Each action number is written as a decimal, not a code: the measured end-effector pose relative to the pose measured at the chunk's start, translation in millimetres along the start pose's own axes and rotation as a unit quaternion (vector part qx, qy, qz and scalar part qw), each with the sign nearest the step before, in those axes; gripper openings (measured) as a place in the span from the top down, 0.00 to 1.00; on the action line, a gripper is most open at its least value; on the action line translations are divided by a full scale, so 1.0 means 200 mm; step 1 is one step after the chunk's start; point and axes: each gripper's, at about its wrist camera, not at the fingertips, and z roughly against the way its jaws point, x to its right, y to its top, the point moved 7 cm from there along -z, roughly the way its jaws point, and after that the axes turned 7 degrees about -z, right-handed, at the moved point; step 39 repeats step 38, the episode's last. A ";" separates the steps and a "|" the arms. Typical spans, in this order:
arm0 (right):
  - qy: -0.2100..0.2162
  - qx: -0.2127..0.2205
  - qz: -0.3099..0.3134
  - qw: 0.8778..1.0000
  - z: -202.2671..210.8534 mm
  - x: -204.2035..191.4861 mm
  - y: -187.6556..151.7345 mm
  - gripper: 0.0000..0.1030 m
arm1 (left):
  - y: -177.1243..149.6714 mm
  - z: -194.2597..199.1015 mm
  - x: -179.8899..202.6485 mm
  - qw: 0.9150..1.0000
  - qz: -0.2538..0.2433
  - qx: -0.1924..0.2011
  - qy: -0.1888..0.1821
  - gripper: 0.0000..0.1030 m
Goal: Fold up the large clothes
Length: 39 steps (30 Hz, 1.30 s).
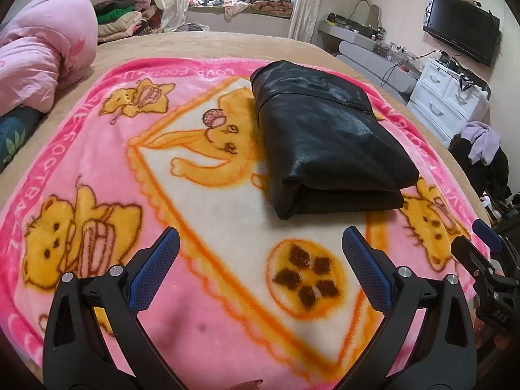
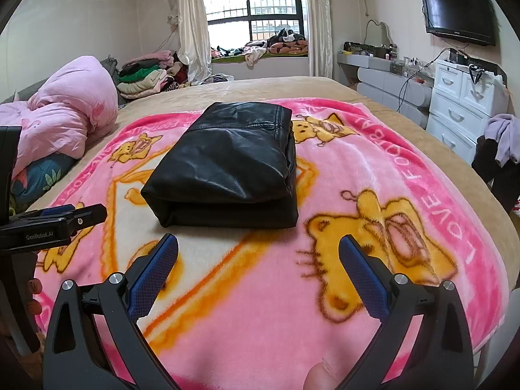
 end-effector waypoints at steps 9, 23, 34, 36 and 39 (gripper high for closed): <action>-0.004 0.001 0.002 1.000 0.01 0.00 0.00 0.04 | 0.00 0.01 0.00 1.000 -0.001 -0.001 0.002 0.09; -0.011 0.001 -0.002 1.000 0.03 0.01 0.00 0.04 | -0.04 -0.02 -0.01 1.000 0.005 -0.017 -0.003 0.09; -0.074 0.033 -0.103 0.991 0.21 0.50 0.06 0.04 | 0.01 -0.09 -0.27 0.997 0.066 -0.042 0.016 0.09; -0.132 0.045 -0.151 0.979 0.29 0.83 0.07 0.04 | 0.03 -0.12 -0.45 0.994 0.092 -0.050 0.028 0.09; -0.214 0.047 -0.216 0.952 0.38 1.27 0.01 0.04 | 0.04 -0.14 -0.67 0.991 0.108 -0.053 0.060 0.09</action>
